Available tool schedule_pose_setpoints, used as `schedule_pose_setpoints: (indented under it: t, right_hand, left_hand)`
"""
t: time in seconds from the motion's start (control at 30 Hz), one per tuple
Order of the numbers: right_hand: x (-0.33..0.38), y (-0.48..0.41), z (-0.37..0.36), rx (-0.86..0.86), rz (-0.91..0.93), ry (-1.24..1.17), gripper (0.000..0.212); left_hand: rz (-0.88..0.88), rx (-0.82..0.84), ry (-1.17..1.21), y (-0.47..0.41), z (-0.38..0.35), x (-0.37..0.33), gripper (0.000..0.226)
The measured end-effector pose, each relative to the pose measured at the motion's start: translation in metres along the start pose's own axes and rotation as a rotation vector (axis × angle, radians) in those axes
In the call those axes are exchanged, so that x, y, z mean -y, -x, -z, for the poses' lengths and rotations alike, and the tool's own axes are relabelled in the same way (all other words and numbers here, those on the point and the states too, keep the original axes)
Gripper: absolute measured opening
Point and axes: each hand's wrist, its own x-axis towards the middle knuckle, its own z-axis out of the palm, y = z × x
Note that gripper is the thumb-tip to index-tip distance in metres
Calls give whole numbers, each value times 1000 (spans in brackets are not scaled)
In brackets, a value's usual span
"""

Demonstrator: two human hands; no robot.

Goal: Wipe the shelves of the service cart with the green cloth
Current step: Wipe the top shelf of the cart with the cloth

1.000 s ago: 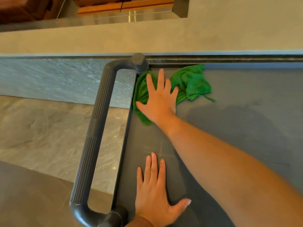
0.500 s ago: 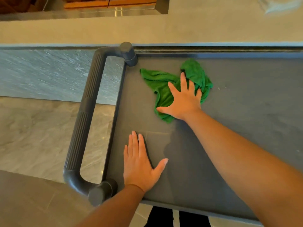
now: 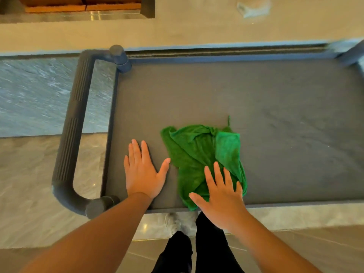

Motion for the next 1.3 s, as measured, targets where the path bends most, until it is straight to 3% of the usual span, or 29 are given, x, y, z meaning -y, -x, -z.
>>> schedule_pose_setpoints:
  t: [0.17,0.27,0.4,0.53,0.6,0.73,0.8,0.93,1.1,1.3]
  right_hand:
    - [-4,5,-8,-210,-162,-35,95]
    - [6,-18,5,-366,-160,-36,101]
    - [10,-40,14,-282,-154,-52,110]
    - [-14,-30,11,-337,-270,-94,135]
    - [-36,-29,16,-328,-329,-111,132]
    - [-46,-52,33,-361,-365,-71,105]
    - [-33,-62,33,-367,-351,-7,104]
    - [-23,-56,26,-245,-219,53,112]
    - [-29,-46,25,-324,23,131,94]
    - [-58,-97,68,-293,-184,67,108]
  left_hand:
    - [-70,-10,-128,5,-2,-8,95]
    - [-133,18,-83,9,-2,-30,100]
    - [-153,84,84,11,-14,-73,106]
    - [-100,6,351,9,-20,-67,108]
    - [-111,-16,428,10,-21,-64,107]
    - [-184,44,269,9,-22,-71,110]
    - [-210,56,152,7,-22,-73,111]
    - [-218,71,99,1,-21,-71,113]
    - [-207,83,93,1,-20,-74,110]
    - [-207,75,76,2,-21,-76,106]
